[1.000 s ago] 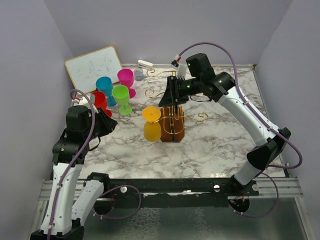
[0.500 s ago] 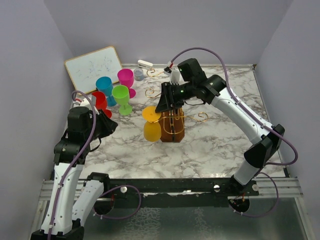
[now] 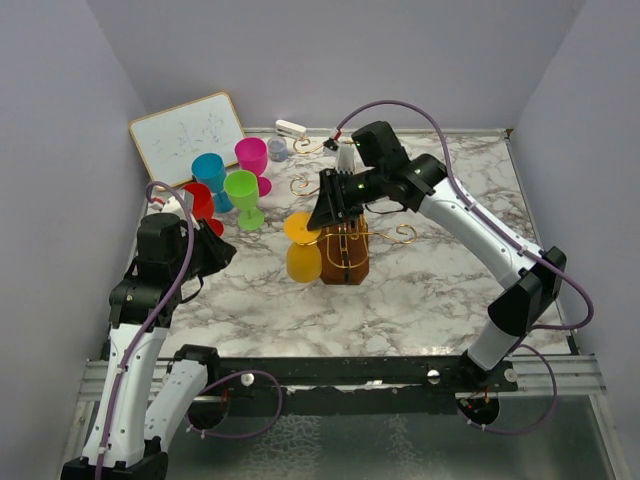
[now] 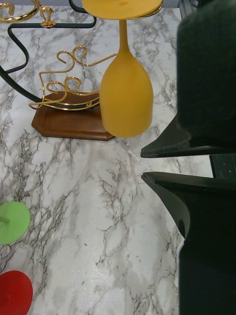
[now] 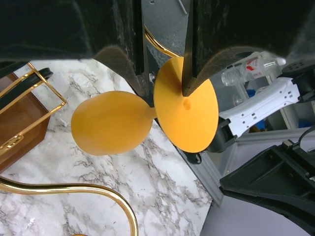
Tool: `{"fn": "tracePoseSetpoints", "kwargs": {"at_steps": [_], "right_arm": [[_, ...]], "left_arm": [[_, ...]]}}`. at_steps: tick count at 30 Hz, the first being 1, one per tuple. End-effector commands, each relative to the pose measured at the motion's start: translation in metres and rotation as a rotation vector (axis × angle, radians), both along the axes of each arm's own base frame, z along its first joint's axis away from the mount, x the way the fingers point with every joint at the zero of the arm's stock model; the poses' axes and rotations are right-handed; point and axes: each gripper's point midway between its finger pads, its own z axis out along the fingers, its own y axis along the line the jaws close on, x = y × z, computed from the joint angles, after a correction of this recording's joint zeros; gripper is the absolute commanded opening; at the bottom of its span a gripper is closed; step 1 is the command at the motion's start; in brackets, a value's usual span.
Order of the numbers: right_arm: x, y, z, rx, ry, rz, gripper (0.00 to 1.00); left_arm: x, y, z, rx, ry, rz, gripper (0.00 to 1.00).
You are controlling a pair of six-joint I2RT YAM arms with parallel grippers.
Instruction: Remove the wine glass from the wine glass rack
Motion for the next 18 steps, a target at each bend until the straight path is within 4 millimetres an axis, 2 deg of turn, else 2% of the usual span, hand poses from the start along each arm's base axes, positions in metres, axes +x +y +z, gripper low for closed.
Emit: {"fn": "tracePoseSetpoints", "kwargs": {"at_steps": [1, 6, 14, 18], "right_arm": [[-0.008, 0.008, 0.021, 0.09, -0.04, 0.053, 0.3], [-0.011, 0.008, 0.028, 0.116, -0.053, 0.056, 0.17], [-0.015, 0.007, 0.045, 0.174, -0.082, 0.048, 0.1], [-0.017, 0.01, 0.05, 0.208, -0.069, 0.051, 0.02]], "left_arm": [[0.001, -0.003, 0.005, -0.012, -0.026, -0.013, 0.21], [0.0, -0.004, 0.003, -0.014, -0.02, -0.013, 0.21], [0.0, -0.004, 0.003, -0.02, -0.018, -0.012, 0.21], [0.0, -0.005, 0.004, -0.025, -0.018, -0.013, 0.21]]}}
